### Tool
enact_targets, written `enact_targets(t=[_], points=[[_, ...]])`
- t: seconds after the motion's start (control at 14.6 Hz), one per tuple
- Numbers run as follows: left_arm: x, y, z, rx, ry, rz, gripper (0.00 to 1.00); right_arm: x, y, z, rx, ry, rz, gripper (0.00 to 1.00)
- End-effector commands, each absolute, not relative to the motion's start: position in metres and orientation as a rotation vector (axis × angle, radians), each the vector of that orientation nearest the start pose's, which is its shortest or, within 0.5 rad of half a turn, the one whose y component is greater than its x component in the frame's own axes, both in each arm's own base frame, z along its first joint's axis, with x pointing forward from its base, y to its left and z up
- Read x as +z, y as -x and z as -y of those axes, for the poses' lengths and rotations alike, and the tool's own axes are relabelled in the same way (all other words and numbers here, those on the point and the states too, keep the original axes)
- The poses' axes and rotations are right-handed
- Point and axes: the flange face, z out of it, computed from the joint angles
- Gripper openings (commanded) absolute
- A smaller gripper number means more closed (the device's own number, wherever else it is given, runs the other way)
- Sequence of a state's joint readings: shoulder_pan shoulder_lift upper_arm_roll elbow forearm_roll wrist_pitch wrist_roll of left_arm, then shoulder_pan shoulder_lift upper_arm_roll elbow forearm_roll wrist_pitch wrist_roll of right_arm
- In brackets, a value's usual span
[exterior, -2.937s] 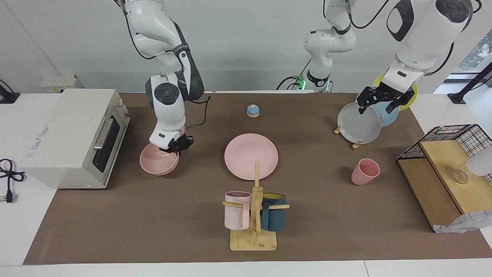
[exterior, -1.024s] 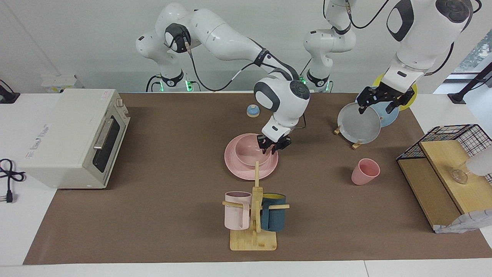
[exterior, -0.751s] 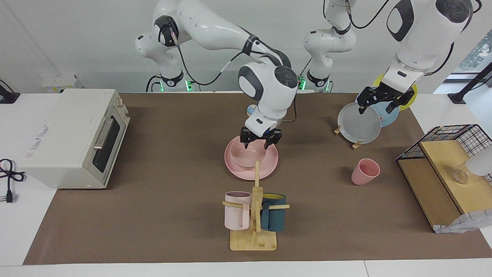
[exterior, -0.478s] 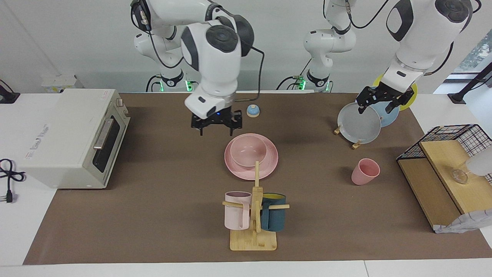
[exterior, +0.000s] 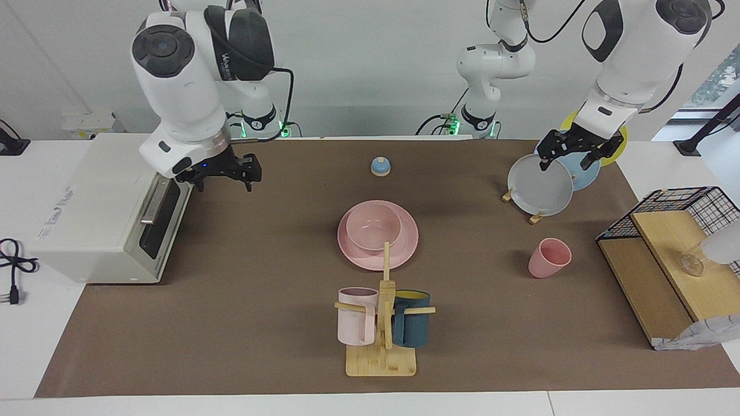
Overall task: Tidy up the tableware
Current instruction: 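Release the bowl onto the plate and withdraw the right gripper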
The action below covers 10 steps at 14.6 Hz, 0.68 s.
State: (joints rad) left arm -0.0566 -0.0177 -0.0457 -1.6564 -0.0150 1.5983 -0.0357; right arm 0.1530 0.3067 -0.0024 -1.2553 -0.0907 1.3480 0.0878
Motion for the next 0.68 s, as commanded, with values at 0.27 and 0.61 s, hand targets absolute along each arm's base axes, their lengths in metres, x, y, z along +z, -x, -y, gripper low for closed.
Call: enact_targets(t=[0.27,0.61], points=[[0.609,-0.534,0.056,0.032,3.176,-0.054,1.0,0.523,-0.555,0.005,0.358,3.21,-0.09,1.0],[0.592,-0.539,0.115,0.02,3.195,0.006,0.97,0.542,-0.563,0.014,0.195,3.218,-0.04,1.0]])
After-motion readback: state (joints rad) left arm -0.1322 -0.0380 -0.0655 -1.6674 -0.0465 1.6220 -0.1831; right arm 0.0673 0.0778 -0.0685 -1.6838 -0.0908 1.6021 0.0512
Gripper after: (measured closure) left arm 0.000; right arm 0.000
